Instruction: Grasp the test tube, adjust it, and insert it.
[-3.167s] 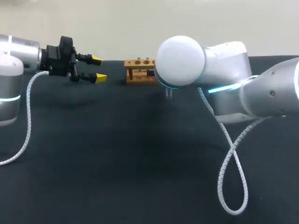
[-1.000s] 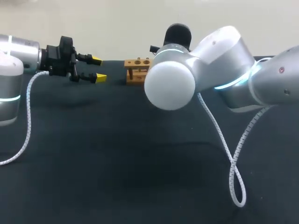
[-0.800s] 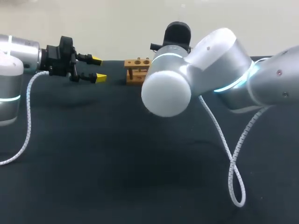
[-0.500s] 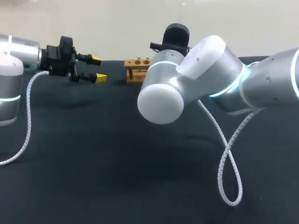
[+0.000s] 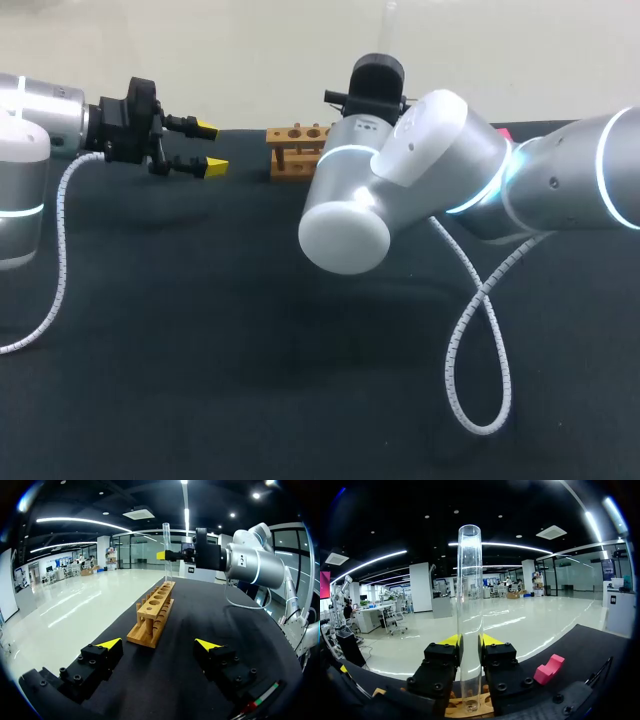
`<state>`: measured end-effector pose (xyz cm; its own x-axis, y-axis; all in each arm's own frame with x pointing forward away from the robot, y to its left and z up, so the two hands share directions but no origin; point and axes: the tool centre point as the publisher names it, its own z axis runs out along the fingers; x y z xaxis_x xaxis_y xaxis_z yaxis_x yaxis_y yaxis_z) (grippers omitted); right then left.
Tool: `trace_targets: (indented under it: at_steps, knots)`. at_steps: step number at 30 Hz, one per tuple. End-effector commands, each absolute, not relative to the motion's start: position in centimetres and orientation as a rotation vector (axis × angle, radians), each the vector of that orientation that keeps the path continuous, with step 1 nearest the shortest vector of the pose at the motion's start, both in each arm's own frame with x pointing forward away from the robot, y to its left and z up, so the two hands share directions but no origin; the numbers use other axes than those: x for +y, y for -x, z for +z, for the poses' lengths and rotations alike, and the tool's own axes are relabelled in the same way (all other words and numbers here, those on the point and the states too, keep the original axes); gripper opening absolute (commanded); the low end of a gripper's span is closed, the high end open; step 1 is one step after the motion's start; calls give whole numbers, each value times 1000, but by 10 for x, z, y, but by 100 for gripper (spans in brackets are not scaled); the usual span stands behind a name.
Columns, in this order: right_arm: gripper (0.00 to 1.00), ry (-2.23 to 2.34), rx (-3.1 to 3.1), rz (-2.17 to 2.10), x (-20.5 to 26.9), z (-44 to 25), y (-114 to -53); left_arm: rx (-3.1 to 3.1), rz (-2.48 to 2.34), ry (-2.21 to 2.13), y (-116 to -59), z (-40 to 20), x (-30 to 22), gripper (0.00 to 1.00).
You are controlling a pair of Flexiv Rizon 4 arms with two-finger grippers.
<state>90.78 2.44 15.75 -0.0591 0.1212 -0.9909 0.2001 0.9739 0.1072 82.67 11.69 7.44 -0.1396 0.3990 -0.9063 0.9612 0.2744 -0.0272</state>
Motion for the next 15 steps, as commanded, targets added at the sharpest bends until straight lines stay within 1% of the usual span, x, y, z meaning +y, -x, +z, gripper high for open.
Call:
trace_targets:
  at_steps: [1,15]
  knots:
    - [0,-242,1626,-65,26,153,-914,1692,-831,-1255,-826,74,117,100]
    - [0,-235,1637,-64,28,130,-923,1692,-831,-1255,-826,74,117,100]
